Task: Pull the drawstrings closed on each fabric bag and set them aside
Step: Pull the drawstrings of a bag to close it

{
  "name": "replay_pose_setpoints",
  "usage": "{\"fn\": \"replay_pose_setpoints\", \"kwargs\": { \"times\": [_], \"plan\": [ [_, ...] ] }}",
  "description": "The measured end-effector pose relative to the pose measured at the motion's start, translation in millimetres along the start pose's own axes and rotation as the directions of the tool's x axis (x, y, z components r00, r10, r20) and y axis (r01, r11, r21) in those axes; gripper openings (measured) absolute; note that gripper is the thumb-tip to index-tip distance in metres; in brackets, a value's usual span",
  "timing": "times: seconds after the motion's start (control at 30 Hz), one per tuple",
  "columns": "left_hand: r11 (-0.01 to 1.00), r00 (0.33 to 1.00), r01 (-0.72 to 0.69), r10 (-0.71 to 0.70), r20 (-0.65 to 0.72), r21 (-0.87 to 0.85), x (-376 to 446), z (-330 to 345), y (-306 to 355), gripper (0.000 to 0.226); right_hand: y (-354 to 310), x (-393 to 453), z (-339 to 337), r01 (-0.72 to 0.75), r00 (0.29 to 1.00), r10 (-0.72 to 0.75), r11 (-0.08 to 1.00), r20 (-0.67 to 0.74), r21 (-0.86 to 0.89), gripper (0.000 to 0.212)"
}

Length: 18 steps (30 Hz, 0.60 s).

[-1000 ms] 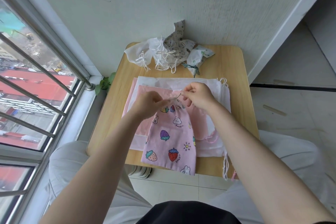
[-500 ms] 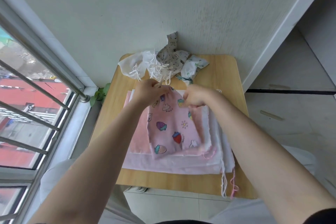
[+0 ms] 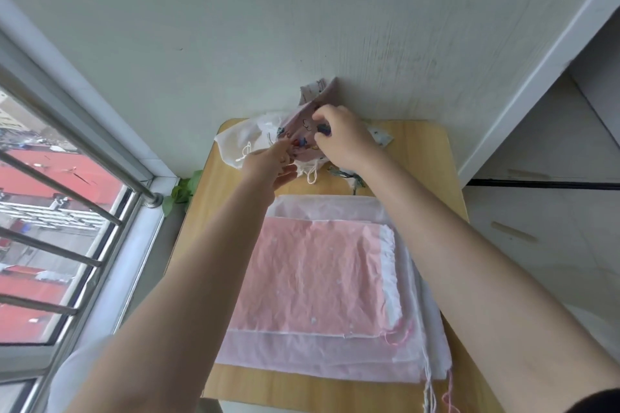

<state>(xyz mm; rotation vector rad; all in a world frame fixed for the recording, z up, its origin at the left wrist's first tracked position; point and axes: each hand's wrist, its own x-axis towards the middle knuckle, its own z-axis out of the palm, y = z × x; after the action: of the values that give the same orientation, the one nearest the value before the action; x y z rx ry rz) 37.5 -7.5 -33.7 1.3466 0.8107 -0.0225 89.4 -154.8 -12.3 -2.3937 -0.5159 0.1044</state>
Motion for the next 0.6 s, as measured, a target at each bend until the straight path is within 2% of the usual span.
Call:
{"fn": "replay_pose_setpoints", "kwargs": {
  "times": [0.13,0.23,0.3,0.37,0.43,0.47,0.53,0.6],
  "plan": [
    [1.000,0.999,-0.008,0.008,0.047,0.000,-5,-2,-9,0.021,11,-18,8,-0.059,0.994,0.063,0.997,-0.089,0.046,0.020],
    [0.998,0.998,-0.040,0.042,-0.048,0.044,-10,-8,-19,0.031,13,-34,9,-0.117,0.981,0.125,0.992,-0.150,0.056,0.012],
    [0.990,0.988,-0.067,0.083,-0.131,0.126,-15,-12,-33,0.030,18,-45,14,-0.202,0.975,0.201,0.979,-0.096,-0.003,0.009],
    [0.944,0.990,-0.071,0.106,-0.091,0.323,-23,-14,-51,0.023,25,-58,22,-0.265,0.958,0.278,0.951,0.068,-0.156,0.014],
    [0.827,0.995,-0.098,0.098,0.030,0.553,-32,-12,-69,0.014,31,-75,30,-0.269,0.913,0.346,0.908,0.214,-0.322,0.021],
    [0.728,0.989,-0.147,0.116,0.091,0.670,-36,-9,-76,0.014,33,-84,33,-0.265,0.895,0.374,0.885,0.243,-0.382,0.018],
    [0.499,0.959,-0.282,0.174,0.224,0.820,-42,-1,-89,0.022,38,-98,37,-0.253,0.893,0.384,0.860,0.235,-0.444,0.019],
    [0.331,0.927,-0.372,0.185,0.327,0.867,-45,4,-101,0.016,43,-109,43,-0.245,0.913,0.362,0.857,0.190,-0.453,0.031]
  ]
}}
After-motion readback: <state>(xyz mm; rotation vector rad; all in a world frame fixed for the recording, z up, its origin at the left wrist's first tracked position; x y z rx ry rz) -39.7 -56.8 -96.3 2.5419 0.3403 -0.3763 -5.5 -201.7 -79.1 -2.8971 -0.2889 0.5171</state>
